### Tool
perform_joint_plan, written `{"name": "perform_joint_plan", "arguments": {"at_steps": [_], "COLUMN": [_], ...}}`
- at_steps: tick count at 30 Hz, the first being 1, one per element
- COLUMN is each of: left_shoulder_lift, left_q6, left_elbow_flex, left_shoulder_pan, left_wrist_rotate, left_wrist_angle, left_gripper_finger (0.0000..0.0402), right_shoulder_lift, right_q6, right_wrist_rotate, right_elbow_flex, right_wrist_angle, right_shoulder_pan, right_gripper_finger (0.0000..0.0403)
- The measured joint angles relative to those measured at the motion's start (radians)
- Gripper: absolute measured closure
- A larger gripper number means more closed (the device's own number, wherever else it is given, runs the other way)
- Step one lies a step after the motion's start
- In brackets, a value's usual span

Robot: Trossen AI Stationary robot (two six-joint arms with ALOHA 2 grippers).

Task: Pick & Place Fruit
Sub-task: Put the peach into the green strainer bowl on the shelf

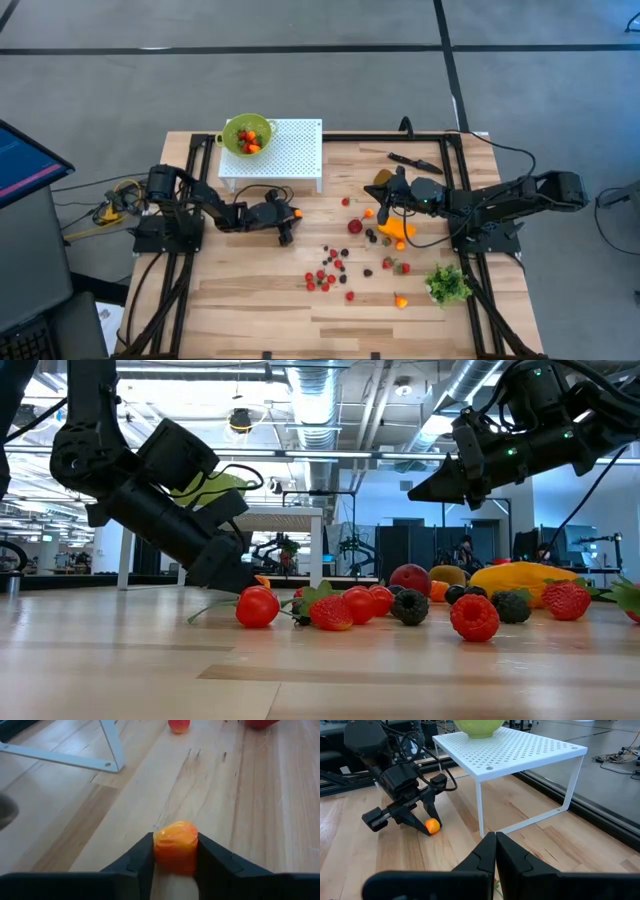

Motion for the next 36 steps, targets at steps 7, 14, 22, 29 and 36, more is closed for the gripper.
{"name": "perform_joint_plan", "arguments": {"at_steps": [7, 14, 22, 29, 36], "left_shoulder_lift": [0.000, -0.001, -0.237, -0.602, -0.847], "left_q6": [0.000, 0.000, 0.074, 0.250, 0.476], "left_elbow_flex": [0.000, -0.001, 0.026, 0.036, 0.036], "left_shoulder_pan": [0.000, 0.000, 0.000, 0.006, 0.006], "left_wrist_rotate": [0.012, 0.036, 0.185, 0.038, -0.204], "left_wrist_angle": [0.001, 0.015, 0.074, 0.077, 0.078], "left_gripper_finger": [0.0280, 0.0289, 0.0281, 0.0281, 0.0280], "right_shoulder_lift": [0.000, 0.000, 0.000, 0.000, 0.000], "right_q6": [0.000, 0.000, 0.000, 0.000, 0.000], "right_wrist_rotate": [0.000, 0.000, 0.000, 0.000, 0.000], "right_elbow_flex": [0.000, 0.000, 0.000, 0.000, 0.000], "right_wrist_angle": [0.000, 0.000, 0.000, 0.000, 0.000], "right_shoulder_pan": [0.000, 0.000, 0.000, 0.000, 0.000], "right_gripper_finger": [0.0397, 0.0397, 0.0397, 0.0397, 0.0397]}}
